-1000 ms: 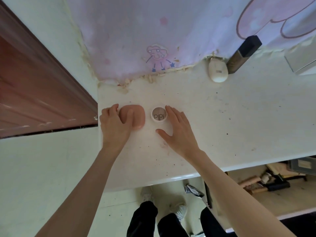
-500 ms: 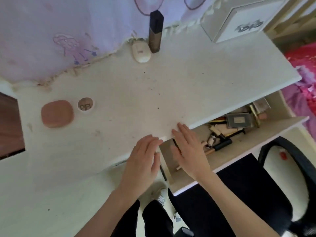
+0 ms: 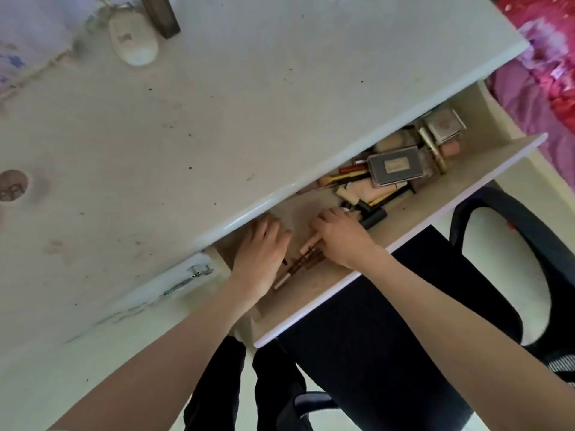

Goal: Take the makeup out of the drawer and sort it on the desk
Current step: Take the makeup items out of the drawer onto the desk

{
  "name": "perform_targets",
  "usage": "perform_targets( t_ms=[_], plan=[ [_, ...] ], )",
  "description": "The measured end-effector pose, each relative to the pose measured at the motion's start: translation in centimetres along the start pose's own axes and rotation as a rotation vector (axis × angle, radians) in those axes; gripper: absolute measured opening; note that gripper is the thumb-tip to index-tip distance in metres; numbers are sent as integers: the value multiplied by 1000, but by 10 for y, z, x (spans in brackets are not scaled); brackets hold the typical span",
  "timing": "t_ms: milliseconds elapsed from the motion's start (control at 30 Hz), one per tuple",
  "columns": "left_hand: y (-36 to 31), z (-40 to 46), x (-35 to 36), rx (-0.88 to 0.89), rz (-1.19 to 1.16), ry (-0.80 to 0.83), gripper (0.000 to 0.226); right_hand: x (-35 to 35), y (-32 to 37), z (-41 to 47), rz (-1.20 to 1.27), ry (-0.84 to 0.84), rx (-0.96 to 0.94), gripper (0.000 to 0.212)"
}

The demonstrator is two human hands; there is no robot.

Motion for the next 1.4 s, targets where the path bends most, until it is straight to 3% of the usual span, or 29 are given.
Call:
perform_targets(
  t_ms=[200,433,533,733,867,1000,1133,1267,1334,1400],
  plan=[
    [11,17,23,6,127,75,46,21,21,16,-133,85,-145,39],
    [12,16,28,26,201,26,32,36,25,16,-210,161,-213,33],
    [9,10,38,-29,248,110,28,41,22,15,-193,209,-222,32],
    [9,10,41,-76,157,102,23,41,24,9,-98,259,-210,40],
    [1,7,31,-73,11,146,17,39,21,5,-58,262,-206,35],
    [-1,7,2,-157,-106,86,20,22,10,-4,12,242,-136,34],
    [-8,7,-26,-194,-403,41,16,-5,-11,-27,185,236,22,29],
    [-9,6,-55,-309,-986,-8,13,-34,-29,-54,533,205,177,11],
    [0,9,-73,-414,-1343,-46,18,-53,-36,-67,701,161,220,10],
    [16,16,-92,-502,-1517,-97,22,-79,-39,-71,814,68,231,15]
  ],
)
Point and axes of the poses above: each hand's wrist, its own z-axis towards the middle knuckle, its own x-axis out of the palm, y = z × x, the point moved 10 cm from there along z, towards the middle knuckle, and after that the axes turned 3 degrees about -y, right-handed, at the moved point
